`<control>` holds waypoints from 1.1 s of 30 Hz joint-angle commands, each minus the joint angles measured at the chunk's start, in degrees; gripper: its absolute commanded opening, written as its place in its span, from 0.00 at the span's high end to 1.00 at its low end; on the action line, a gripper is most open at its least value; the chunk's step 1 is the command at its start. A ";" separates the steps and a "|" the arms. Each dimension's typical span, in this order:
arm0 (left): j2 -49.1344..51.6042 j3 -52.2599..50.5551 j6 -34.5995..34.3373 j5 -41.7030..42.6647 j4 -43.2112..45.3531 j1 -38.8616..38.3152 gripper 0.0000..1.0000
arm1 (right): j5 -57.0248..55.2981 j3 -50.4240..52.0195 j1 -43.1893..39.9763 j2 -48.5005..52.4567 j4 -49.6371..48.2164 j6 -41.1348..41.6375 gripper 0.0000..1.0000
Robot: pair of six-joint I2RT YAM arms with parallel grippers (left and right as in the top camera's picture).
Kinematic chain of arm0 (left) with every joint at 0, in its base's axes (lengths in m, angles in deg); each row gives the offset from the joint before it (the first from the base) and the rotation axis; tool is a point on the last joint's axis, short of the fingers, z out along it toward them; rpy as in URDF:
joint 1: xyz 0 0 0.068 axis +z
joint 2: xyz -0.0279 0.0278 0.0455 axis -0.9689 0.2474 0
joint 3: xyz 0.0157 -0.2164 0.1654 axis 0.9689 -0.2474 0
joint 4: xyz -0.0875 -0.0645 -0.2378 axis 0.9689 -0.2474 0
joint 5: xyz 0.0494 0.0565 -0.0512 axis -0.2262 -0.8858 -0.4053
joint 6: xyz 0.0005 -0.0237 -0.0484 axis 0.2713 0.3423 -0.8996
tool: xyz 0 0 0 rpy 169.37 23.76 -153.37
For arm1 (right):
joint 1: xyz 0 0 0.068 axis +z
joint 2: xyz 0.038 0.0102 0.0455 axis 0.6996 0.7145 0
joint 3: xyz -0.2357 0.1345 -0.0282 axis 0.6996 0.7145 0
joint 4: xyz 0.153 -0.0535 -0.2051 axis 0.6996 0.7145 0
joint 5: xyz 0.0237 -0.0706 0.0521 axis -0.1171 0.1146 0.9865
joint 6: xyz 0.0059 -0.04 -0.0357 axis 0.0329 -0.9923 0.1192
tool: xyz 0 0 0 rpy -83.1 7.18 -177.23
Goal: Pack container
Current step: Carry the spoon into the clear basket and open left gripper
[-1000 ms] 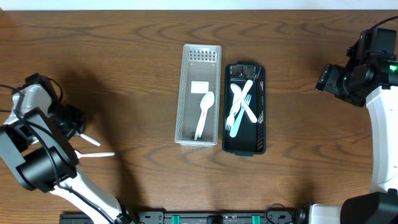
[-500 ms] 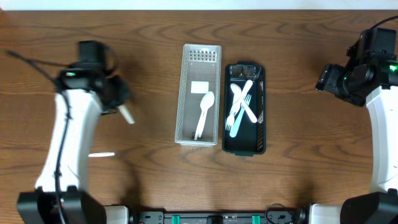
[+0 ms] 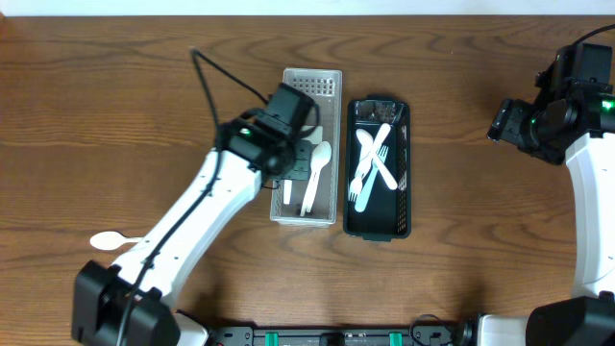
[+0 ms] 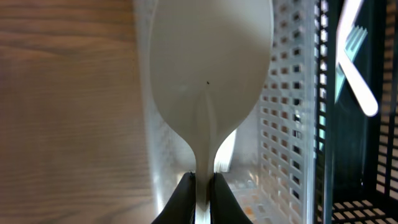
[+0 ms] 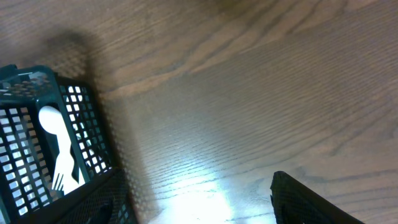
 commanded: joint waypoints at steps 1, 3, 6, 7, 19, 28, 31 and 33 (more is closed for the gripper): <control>3.45 0.39 1.36 -0.83 0.66 -1.22 0.94 | -0.20 -0.15 -0.04 -0.37 0.15 -0.72 0.22; 5.86 0.39 1.36 -0.81 1.05 -1.51 0.94 | -0.17 -0.15 -0.04 -0.37 0.17 -0.72 0.22; 9.09 0.37 1.38 -0.81 1.79 -1.46 0.91 | -0.17 -0.15 -0.04 -0.37 0.17 -0.72 0.22; 9.94 0.39 1.40 -0.83 2.08 -1.44 0.91 | -0.17 -0.15 -0.04 -0.37 0.26 -0.72 0.22; 5.53 8.04 4.31 -5.49 -3.02 1.29 0.47 | -0.20 -0.15 -0.04 -0.39 1.14 -0.74 0.22; -9.31 8.61 -22.56 -11.63 -14.58 19.30 0.49 | -0.20 -0.15 -0.04 -0.37 1.16 -0.74 0.22; -12.00 8.35 -31.39 -11.65 -19.76 29.00 0.31 | -0.20 -0.15 -0.04 -0.37 1.11 -0.74 0.21; -12.87 7.32 -33.46 -11.56 -20.85 35.21 0.18 | -0.20 -0.15 -0.04 -0.37 1.03 -0.74 0.21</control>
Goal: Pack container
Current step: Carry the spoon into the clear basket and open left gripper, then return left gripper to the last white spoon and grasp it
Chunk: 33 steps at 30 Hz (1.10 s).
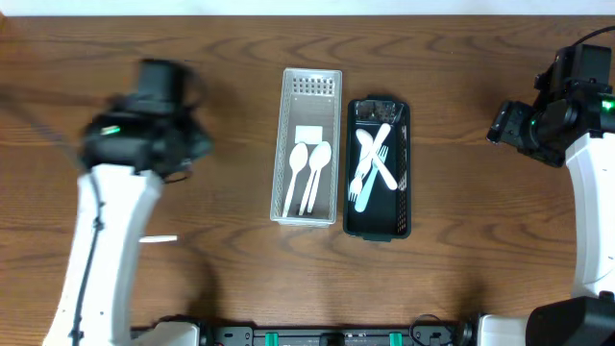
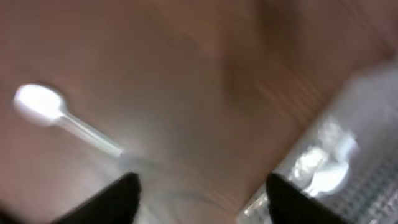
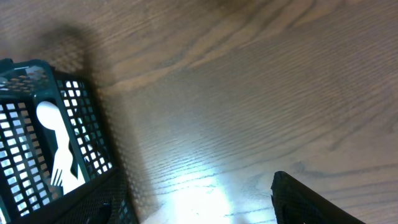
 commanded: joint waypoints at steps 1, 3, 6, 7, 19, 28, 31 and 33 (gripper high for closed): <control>-0.72 -1.49 -10.75 -1.29 -0.98 8.85 0.16 | -0.20 -0.15 -0.07 -0.37 0.07 -0.74 0.21; -0.61 -3.39 -11.52 -0.33 -0.87 14.95 0.14 | -0.20 -0.15 -0.07 -0.37 0.17 -0.74 0.21; 0.09 -7.04 -12.81 2.10 0.37 22.82 0.11 | -0.20 -0.15 -0.07 -0.37 0.22 -0.74 0.22; 0.35 -8.33 -12.81 3.34 1.20 24.92 0.11 | -0.20 -0.15 -0.07 -0.37 0.20 -0.74 0.21; 6.75 -26.53 -5.70 9.81 18.32 37.57 0.05 | -0.20 -0.15 -0.07 -0.37 0.02 -0.72 0.21; 14.69 -29.86 -2.67 10.40 23.41 37.57 0.04 | -0.17 -0.15 -0.07 -0.37 0.04 -0.72 0.22; 17.03 -29.86 -2.62 12.48 24.57 37.57 0.04 | -0.17 -0.15 -0.07 -0.37 0.13 -0.70 0.22; 18.60 -29.86 -2.64 13.90 25.49 37.57 0.04 | -0.17 -0.15 -0.07 -0.37 0.26 -0.70 0.22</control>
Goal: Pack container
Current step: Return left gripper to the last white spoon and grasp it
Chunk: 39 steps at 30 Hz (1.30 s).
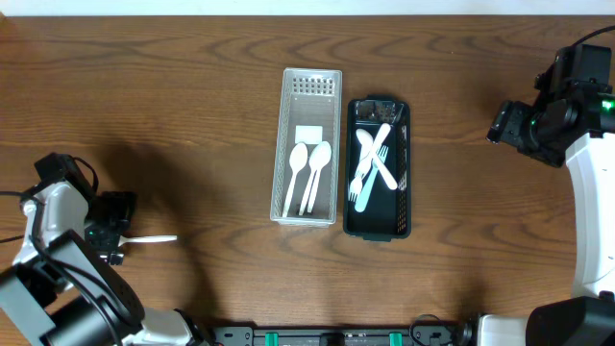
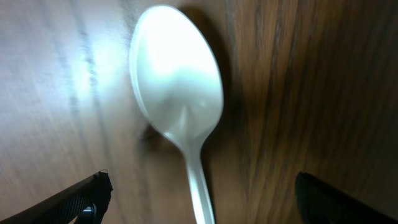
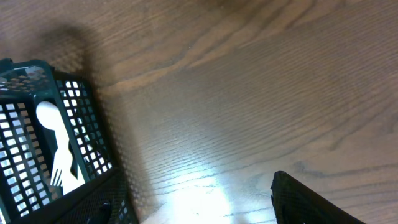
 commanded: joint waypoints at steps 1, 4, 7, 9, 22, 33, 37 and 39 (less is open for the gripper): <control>2.82 -0.44 1.05 3.02 1.11 0.20 0.04 | -0.17 -0.15 -0.07 -0.37 0.24 -0.70 0.22; 4.44 -0.44 1.79 3.41 2.25 0.20 0.04 | -0.17 -0.15 -0.07 -0.37 0.22 -0.70 0.22; 5.51 -0.44 3.96 3.39 3.23 0.20 0.04 | -0.20 -0.15 -0.07 -0.37 0.20 -0.70 0.22; 6.14 -0.46 4.72 3.39 3.50 0.20 0.04 | -0.17 -0.15 -0.07 -0.37 0.20 -0.72 0.22; 6.82 -0.83 4.68 3.37 2.49 0.20 0.47 | -0.17 -0.15 -0.07 -0.37 0.20 -0.70 0.22; 6.82 -0.83 4.70 3.34 2.32 0.20 0.89 | -0.17 -0.15 -0.07 -0.37 0.20 -0.72 0.21; 6.73 -0.79 4.96 3.32 2.34 0.20 0.94 | -0.17 -0.15 -0.07 -0.37 0.17 -0.70 0.21; 6.34 -0.76 5.66 3.37 2.32 0.17 0.94 | -0.17 -0.15 -0.07 -0.37 0.17 -0.72 0.21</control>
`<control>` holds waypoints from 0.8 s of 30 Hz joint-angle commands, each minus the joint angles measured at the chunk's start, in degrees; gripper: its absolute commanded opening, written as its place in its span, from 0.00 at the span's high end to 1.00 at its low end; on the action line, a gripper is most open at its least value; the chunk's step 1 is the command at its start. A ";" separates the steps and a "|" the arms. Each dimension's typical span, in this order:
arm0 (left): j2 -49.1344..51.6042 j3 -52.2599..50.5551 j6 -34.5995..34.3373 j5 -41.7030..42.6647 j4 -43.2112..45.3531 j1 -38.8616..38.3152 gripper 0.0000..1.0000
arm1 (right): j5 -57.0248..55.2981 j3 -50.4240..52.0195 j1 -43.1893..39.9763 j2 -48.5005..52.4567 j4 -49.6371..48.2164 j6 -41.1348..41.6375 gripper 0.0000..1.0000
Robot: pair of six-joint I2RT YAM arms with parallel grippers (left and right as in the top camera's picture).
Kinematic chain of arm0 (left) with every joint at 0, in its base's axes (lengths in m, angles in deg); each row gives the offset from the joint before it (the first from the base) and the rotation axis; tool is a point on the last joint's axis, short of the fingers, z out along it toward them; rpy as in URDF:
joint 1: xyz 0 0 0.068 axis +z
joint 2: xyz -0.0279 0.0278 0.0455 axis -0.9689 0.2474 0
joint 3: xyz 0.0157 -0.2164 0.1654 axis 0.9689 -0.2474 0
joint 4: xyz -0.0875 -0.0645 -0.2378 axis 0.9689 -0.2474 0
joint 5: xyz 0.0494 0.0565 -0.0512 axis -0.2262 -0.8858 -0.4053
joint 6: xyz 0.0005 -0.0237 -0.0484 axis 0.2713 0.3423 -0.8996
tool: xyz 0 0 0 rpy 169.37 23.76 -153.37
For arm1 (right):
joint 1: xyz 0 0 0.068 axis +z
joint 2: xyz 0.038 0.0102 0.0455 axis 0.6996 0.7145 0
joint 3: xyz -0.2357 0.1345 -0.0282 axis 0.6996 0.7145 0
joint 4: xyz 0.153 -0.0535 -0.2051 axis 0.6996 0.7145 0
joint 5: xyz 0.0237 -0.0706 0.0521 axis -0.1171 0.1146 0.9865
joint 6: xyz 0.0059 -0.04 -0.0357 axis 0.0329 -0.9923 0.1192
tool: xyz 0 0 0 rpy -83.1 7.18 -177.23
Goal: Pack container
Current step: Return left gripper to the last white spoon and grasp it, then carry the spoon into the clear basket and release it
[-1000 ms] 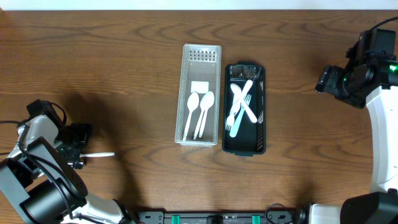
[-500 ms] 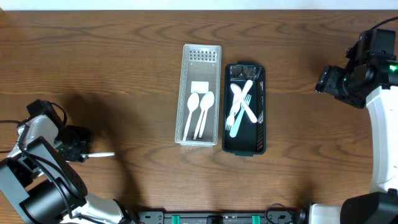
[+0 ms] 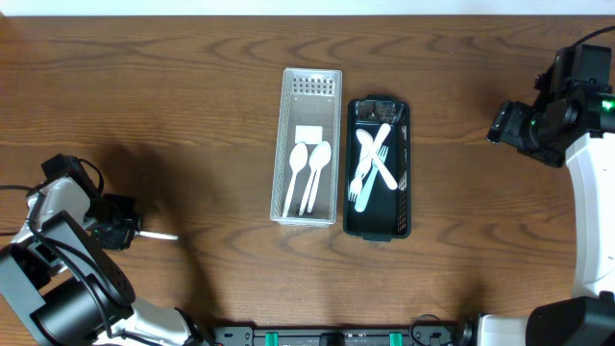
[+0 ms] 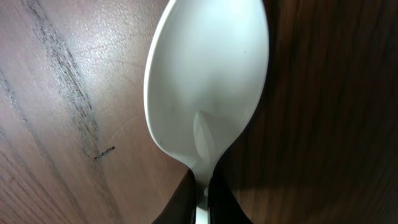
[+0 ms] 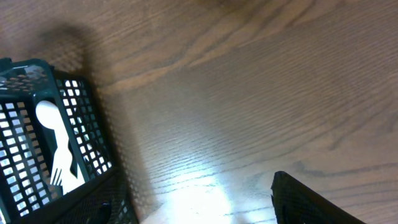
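A white plastic spoon [image 4: 208, 81] lies on the wood at the table's left front, its handle tip [image 3: 159, 235] poking out to the right in the overhead view. My left gripper [image 4: 200, 194] is shut on the spoon's neck, just below the bowl. The white mesh basket [image 3: 309, 91] at mid-table holds two white spoons [image 3: 307, 173]. Beside it on the right, the black mesh basket [image 3: 404, 192] holds white forks [image 3: 370, 163]. My right gripper [image 5: 193, 214] hangs open over bare wood at the far right, with nothing between its fingers.
The black basket's corner [image 5: 25, 81] shows at the left of the right wrist view, a fork [image 5: 59, 149] inside it. The left arm's cable [image 3: 14, 187] trails along the table's left edge. Bare wood separates the left gripper from the baskets.
My left gripper stood open astride the spoon on the table; now it is shut on the spoon's neck. The right arm has not moved.
My left gripper was shut on a spoon over the white basket. Then two spoons lay in that basket and the arm was off to the left, open. Then it was open over the spoon at the table's left front, and now it grips it.
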 commanded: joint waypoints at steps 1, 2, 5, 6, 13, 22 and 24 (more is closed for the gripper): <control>1.38 -0.74 1.44 -1.11 -0.20 0.00 0.94 | -0.17 -0.15 -0.07 -0.37 0.04 -0.70 0.21; 0.79 -0.59 2.34 -1.11 -0.42 -0.26 0.94 | -0.17 -0.15 -0.07 -0.37 0.04 -0.70 0.21; -1.73 0.72 3.87 -1.14 -2.19 -1.84 0.94 | -0.15 -0.15 -0.07 -0.39 0.04 -0.70 0.21; -3.04 1.44 4.31 -1.14 -3.02 -2.73 0.94 | -0.15 -0.15 -0.07 -0.37 0.02 -0.70 0.21; -14.62 8.17 10.40 -1.14 -8.15 -14.51 0.94 | -0.15 -0.15 -0.07 -0.37 0.02 -0.70 0.21; -22.60 17.75 25.16 -1.20 -10.69 -39.95 0.94 | -0.15 -0.15 -0.07 -0.37 -0.13 -0.70 0.21; -22.49 18.43 28.09 -1.20 -10.21 -45.81 0.94 | -0.15 -0.15 -0.07 -0.37 -0.17 -0.70 0.21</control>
